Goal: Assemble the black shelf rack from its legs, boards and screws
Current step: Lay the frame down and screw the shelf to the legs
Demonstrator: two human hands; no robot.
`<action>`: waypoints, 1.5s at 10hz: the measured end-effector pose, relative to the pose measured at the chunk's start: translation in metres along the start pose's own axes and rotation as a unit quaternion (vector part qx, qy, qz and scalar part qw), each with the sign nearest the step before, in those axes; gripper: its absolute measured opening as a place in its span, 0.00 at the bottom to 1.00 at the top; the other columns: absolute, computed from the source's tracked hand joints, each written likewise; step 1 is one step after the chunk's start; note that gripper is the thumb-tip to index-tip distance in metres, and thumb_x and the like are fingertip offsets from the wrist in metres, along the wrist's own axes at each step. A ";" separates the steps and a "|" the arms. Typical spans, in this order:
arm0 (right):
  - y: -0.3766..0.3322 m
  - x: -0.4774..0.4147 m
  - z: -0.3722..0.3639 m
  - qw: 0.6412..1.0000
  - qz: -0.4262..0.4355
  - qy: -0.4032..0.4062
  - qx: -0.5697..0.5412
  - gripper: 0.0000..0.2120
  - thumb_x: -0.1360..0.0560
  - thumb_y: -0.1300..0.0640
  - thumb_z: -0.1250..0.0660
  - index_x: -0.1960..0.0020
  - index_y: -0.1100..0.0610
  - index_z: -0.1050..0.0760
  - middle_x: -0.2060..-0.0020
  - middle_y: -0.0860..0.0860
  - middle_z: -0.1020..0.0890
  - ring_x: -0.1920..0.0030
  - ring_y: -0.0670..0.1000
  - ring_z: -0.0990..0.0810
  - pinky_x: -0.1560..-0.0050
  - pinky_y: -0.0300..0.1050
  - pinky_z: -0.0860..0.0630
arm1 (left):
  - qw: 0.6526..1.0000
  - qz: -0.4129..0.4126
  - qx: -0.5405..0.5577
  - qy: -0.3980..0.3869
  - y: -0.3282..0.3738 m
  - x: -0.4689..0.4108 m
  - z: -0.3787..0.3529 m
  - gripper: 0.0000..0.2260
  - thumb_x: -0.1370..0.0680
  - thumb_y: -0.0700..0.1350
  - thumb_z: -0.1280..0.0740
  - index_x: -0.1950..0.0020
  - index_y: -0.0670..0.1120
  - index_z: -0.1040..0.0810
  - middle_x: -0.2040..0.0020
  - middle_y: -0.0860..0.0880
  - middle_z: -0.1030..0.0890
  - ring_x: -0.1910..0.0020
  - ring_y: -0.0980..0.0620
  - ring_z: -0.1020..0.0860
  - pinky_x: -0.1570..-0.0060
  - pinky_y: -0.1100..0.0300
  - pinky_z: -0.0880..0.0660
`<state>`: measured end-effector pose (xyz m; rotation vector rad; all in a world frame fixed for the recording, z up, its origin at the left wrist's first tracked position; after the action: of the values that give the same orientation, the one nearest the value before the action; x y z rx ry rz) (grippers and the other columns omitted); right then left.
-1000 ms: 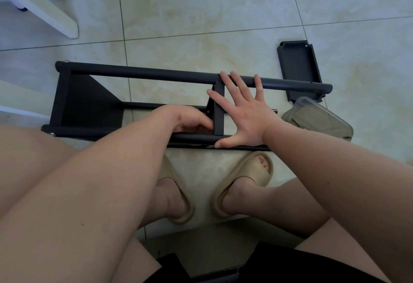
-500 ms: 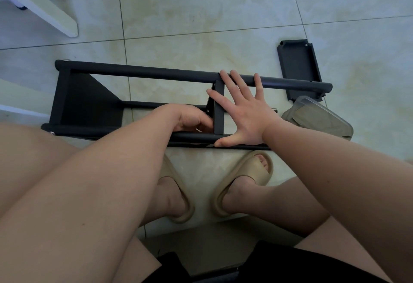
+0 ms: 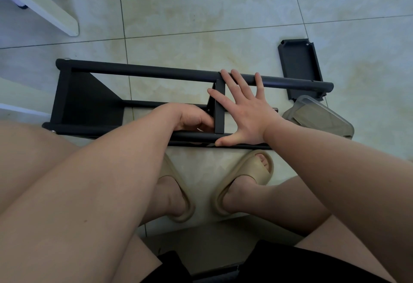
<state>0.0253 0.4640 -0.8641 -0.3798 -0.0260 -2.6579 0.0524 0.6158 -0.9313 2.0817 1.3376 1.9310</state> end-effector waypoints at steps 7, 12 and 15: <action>0.000 0.000 -0.001 1.000 -0.001 0.001 0.000 0.58 0.37 0.14 0.51 0.17 0.45 0.57 0.19 0.57 0.63 0.19 0.60 0.65 0.27 0.76 0.64 | 1.000 0.011 -0.011 -0.019 0.002 0.006 -0.002 0.10 0.23 0.41 0.34 0.57 0.48 0.13 0.58 0.47 0.16 0.60 0.49 0.19 0.53 0.55 0.24; 0.001 0.000 -0.001 1.000 0.000 0.005 -0.003 0.58 0.37 0.14 0.51 0.17 0.45 0.56 0.18 0.57 0.62 0.19 0.60 0.64 0.27 0.76 0.64 | 1.000 0.014 -0.006 0.001 0.003 0.008 -0.003 0.10 0.22 0.42 0.34 0.56 0.48 0.13 0.54 0.46 0.18 0.53 0.47 0.22 0.45 0.51 0.26; 0.000 0.000 -0.001 1.000 -0.001 -0.002 -0.002 0.58 0.38 0.14 0.52 0.17 0.45 0.56 0.19 0.57 0.63 0.19 0.60 0.65 0.27 0.76 0.65 | 1.000 -0.004 0.008 -0.007 0.004 0.009 -0.003 0.17 0.22 0.36 0.37 0.34 0.38 0.23 0.40 0.38 0.20 0.43 0.42 0.22 0.34 0.46 0.28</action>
<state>0.0249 0.4644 -0.8652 -0.3872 -0.0234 -2.6591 0.0510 0.6163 -0.9209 2.0892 1.3596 1.9069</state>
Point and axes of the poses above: each hand's wrist, its own x-axis away from the middle knuckle, its own z-axis out of the back of the hand, y = z × x, the point moved 4 cm from there along -x, towards the middle knuckle
